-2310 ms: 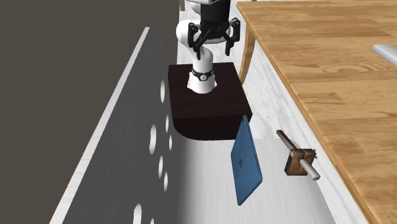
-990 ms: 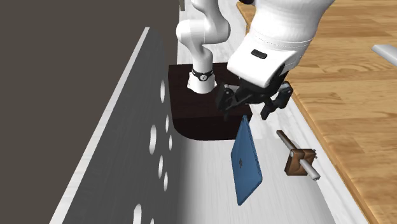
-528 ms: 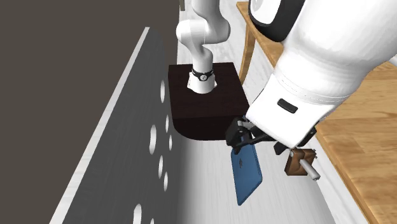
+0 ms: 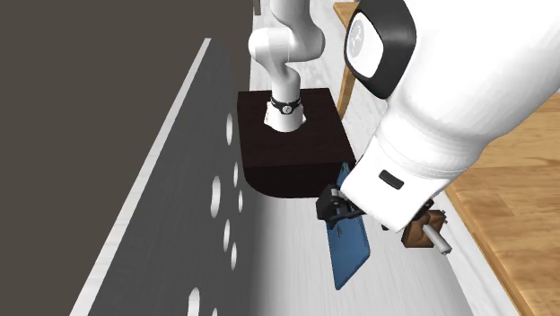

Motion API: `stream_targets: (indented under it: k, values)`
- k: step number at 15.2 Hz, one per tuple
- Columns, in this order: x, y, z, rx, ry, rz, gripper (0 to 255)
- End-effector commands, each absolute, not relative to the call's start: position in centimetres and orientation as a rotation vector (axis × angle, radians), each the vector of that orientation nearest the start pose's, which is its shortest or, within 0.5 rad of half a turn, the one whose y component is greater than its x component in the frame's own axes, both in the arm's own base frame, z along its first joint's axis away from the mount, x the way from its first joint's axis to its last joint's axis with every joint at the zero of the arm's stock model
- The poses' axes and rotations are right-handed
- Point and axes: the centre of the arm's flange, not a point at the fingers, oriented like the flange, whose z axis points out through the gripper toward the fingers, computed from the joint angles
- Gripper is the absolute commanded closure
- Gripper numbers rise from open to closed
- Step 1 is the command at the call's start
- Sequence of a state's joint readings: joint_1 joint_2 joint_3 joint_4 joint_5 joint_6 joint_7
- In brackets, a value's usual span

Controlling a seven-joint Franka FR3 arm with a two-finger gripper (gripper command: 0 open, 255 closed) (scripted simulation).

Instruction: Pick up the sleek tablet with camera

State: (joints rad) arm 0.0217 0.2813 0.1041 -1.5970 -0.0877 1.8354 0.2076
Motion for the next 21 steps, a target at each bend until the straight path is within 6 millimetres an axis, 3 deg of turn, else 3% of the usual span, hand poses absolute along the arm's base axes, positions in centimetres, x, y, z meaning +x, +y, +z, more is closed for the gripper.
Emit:
stream_targets:
  k: [1,10,21]
  values:
    - [63.7,6.7,46.4,-3.201,0.097,0.050,255]
    - [63.8,6.7,46.5,-3.201,0.097,0.050,255]
    - [63.8,6.7,52.3,-3.201,0.097,0.050,255]
